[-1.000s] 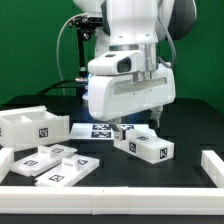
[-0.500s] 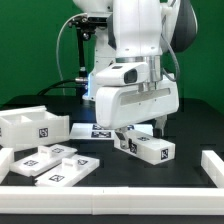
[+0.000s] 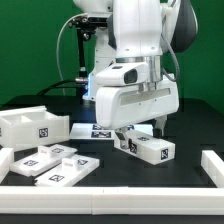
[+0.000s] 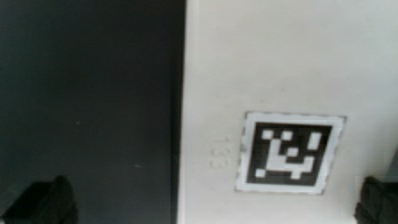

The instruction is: Assemble cabinet

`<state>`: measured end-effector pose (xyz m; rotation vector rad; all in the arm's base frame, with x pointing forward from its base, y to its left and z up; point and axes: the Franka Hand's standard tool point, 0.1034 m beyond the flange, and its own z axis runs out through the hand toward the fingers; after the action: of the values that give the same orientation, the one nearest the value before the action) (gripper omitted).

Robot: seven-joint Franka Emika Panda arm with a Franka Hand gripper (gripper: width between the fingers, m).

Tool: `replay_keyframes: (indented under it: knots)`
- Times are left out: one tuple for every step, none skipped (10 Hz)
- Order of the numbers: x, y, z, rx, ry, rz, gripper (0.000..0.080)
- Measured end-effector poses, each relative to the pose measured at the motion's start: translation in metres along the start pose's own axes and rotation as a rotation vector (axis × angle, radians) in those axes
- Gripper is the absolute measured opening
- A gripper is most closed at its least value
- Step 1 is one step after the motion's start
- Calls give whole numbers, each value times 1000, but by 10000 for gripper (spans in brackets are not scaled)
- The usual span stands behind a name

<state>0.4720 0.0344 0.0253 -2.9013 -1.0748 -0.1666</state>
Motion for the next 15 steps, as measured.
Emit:
replay_keyframes:
  knots:
    - [0,0,0,0,0,0,797]
    - [0,0,0,0,0,0,797]
    - [0,0,0,0,0,0,797]
    - [2,0,-1,-3,4,-1,797]
    - [3,-3,0,-1,4,-6,797]
    - [4,-4,0,-1,5,-2,797]
    - [5,-5,-1,2,3,6,797]
    - [5,-6,-4,8,-3,7,797]
    - [7,-7,-8,10,-5,17,797]
    - [10,-10,-8,14,-5,27,797]
    - [10,-14,-6,18,-8,32,797]
    - [10,-17,-3,22,-13,46,797]
    - [9,-23,4,23,-10,43,797]
    - [6,-23,12,18,-4,34,797]
    - [2,-21,16,12,2,39,797]
